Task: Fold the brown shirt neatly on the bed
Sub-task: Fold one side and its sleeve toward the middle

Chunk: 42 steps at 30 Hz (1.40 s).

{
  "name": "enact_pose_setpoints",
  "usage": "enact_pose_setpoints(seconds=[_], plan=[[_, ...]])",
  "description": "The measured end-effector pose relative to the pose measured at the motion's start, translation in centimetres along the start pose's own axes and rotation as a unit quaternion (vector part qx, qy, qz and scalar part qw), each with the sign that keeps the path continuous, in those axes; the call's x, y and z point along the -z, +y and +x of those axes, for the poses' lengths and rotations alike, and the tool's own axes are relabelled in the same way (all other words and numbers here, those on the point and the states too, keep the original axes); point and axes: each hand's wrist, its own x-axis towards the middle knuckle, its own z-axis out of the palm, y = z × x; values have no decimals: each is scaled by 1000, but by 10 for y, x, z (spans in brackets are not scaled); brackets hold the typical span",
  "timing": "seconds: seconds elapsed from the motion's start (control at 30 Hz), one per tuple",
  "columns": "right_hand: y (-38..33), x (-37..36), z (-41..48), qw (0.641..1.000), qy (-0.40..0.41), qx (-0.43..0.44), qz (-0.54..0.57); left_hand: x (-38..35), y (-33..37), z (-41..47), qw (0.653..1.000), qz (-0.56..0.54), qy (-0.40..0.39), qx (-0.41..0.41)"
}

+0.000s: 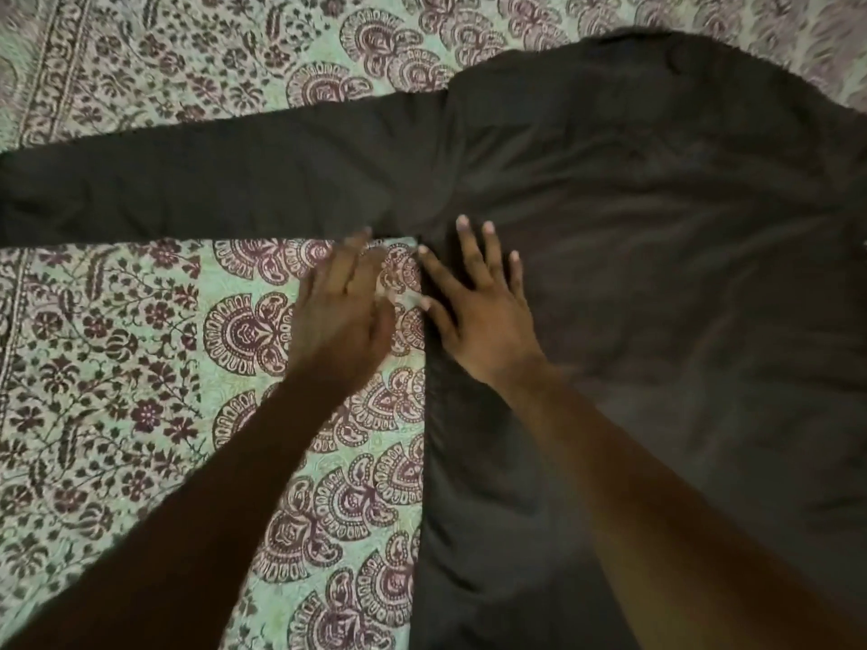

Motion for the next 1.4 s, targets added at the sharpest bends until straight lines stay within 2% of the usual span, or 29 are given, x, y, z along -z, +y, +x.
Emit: enact_pose_setpoints(seconds=[0.13,0.33,0.4,0.53,0.57,0.6,0.67,0.7,0.73,0.77,0.87,0.9,0.93,0.97,1.03,1.07,1.1,1.2,1.23,1.33,1.4], plan=[[-28,19,63,994,49,-90,47,17,-55,42,993,78,-20,85],[-75,-2,132,986,-78,-150,8,36,-155,38,973,112,-63,194],[-105,-17,135,991,-79,-98,-36,45,-178,27,970,127,-62,198],[-162,-32,153,991,-75,99,-42,76,-238,3,965,116,-23,233],[-168,-32,157,994,-47,87,-36,82,-251,-2,963,107,-23,245],[-178,-34,164,999,-23,27,-20,90,-268,-7,961,108,-27,252],[-200,-43,178,986,-9,-166,27,107,-299,-19,959,124,-41,253],[-215,-50,184,975,-12,-222,23,115,-314,-24,958,124,-46,253],[-228,-56,188,973,-17,-228,3,120,-324,-29,959,119,-48,252],[-247,-63,193,983,-26,-182,-18,126,-335,-32,961,112,-43,250],[-310,-81,205,995,-68,56,-48,144,-360,-35,968,59,-30,243],[-325,-85,206,992,-62,106,-39,145,-363,-34,968,25,-28,247],[-343,-88,211,991,-55,121,-25,150,-372,-36,965,-10,-17,262],[-353,-91,216,996,-44,83,-2,152,-375,-36,962,-37,1,271],[-357,-92,219,996,-6,-80,38,152,-367,-31,959,-74,31,272],[-366,-96,223,992,2,-120,27,154,-369,-29,957,-91,49,272],[-379,-102,227,995,-3,-101,0,156,-374,-27,952,-113,74,275],[-405,-113,229,989,-32,122,-75,164,-379,-13,912,-208,134,327],[-408,-113,229,985,-23,156,-76,167,-378,-8,891,-233,152,358],[-402,-108,227,992,-15,121,13,177,-381,8,801,-319,160,480],[-395,-103,220,987,-34,137,73,181,-380,16,764,-377,158,499]])
